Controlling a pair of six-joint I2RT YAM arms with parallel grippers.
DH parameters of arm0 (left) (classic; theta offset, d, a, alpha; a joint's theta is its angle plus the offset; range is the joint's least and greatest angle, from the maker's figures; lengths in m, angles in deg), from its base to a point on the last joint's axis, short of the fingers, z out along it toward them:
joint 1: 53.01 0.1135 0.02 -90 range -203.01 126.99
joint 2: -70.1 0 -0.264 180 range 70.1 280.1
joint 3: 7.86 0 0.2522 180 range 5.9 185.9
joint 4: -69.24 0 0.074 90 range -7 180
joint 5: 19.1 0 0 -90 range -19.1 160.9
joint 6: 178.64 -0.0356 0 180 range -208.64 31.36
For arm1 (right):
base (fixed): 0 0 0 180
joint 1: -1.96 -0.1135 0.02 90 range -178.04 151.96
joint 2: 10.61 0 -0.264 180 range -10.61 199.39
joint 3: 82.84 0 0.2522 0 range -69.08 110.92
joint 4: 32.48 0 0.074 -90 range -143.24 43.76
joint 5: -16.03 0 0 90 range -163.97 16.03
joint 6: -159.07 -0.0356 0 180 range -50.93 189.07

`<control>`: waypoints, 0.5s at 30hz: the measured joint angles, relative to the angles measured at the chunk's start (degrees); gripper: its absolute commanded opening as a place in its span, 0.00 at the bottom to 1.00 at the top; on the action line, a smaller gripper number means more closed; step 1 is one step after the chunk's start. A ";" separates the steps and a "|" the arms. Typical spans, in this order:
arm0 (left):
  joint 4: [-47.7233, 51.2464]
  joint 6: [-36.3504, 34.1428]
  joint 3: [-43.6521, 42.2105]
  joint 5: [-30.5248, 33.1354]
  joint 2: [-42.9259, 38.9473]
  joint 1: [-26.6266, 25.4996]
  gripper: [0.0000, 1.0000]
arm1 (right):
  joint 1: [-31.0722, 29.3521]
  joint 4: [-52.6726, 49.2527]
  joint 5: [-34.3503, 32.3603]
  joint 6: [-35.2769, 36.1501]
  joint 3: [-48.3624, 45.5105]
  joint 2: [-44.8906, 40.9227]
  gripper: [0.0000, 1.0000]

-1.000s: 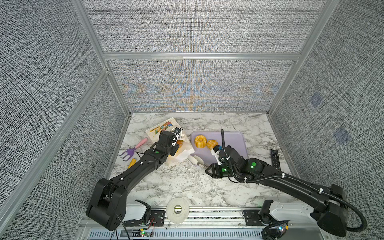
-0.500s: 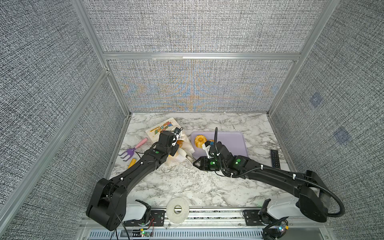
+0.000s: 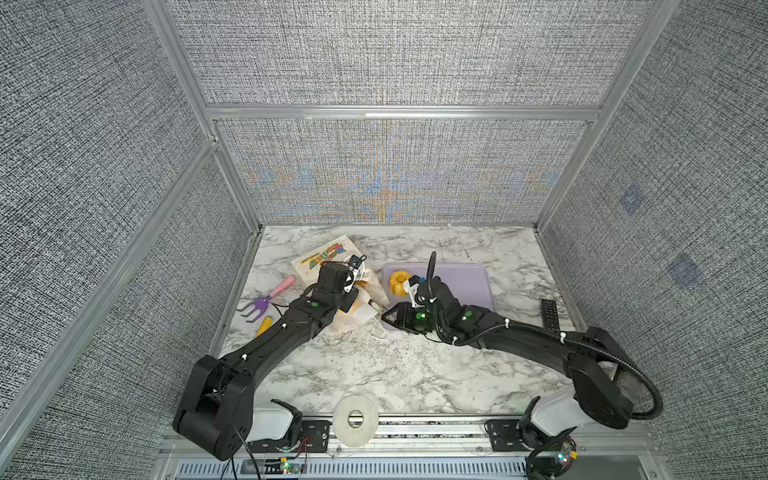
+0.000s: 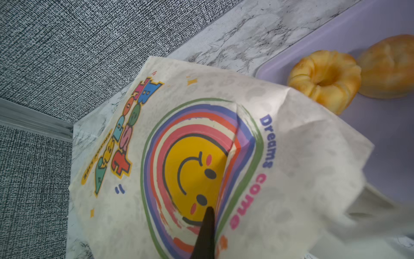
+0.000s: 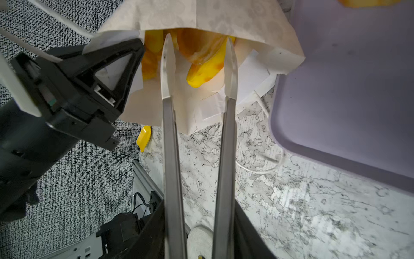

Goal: Take the fake bread out of the paper bag
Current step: 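Insert the tongs into the bag and pinch a round brown bun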

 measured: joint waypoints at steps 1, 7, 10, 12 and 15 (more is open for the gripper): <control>-0.02 0.00 0.00 0.00 0.00 0.00 0.00 | 0.02 0.28 0.07 -0.24 0.02 0.39 0.42; 0.00 0.00 0.00 0.00 0.00 0.00 0.00 | 0.04 1.68 0.28 -0.83 1.25 2.14 0.43; 0.00 0.00 0.00 0.00 0.00 0.00 0.00 | 0.26 2.14 0.42 -1.09 2.38 3.37 0.43; 0.00 0.02 0.00 0.00 0.00 0.00 0.00 | 0.46 2.23 0.39 -1.70 3.06 4.31 0.43; 0.00 0.02 0.00 0.02 0.00 0.00 0.00 | 0.55 2.19 0.37 -2.58 4.42 5.95 0.44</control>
